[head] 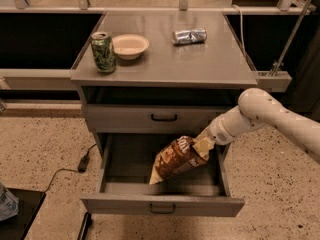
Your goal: Place brown chip bag into middle drawer
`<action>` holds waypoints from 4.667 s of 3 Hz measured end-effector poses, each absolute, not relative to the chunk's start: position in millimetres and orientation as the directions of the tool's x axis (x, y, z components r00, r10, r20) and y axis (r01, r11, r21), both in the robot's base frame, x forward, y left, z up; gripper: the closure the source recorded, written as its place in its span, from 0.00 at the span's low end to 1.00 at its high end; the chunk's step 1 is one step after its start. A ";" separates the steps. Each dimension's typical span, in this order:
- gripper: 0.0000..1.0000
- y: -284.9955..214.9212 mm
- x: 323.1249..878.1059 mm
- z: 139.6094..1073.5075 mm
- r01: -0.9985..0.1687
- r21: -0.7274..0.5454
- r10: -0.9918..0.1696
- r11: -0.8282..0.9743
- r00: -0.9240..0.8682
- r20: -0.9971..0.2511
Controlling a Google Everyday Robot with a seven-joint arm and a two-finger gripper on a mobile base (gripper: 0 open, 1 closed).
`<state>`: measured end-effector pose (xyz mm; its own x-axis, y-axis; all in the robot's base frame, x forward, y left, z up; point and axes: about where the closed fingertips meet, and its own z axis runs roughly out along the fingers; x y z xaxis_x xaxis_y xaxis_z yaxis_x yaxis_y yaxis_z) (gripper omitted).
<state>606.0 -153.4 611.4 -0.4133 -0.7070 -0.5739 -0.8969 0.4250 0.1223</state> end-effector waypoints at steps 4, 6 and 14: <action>1.00 -167.1 622.5 542.7 -0.796 0.392 -0.373 0.461 -0.575 -0.729; 1.00 -168.6 621.3 533.2 -0.790 0.400 -0.378 0.465 -0.585 -0.717; 0.00 -183.6 618.4 484.7 -0.743 0.409 -0.433 0.531 -0.652 -0.623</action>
Offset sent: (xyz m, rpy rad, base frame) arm 0.0070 -0.0216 -0.0032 0.3509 0.0020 -0.0108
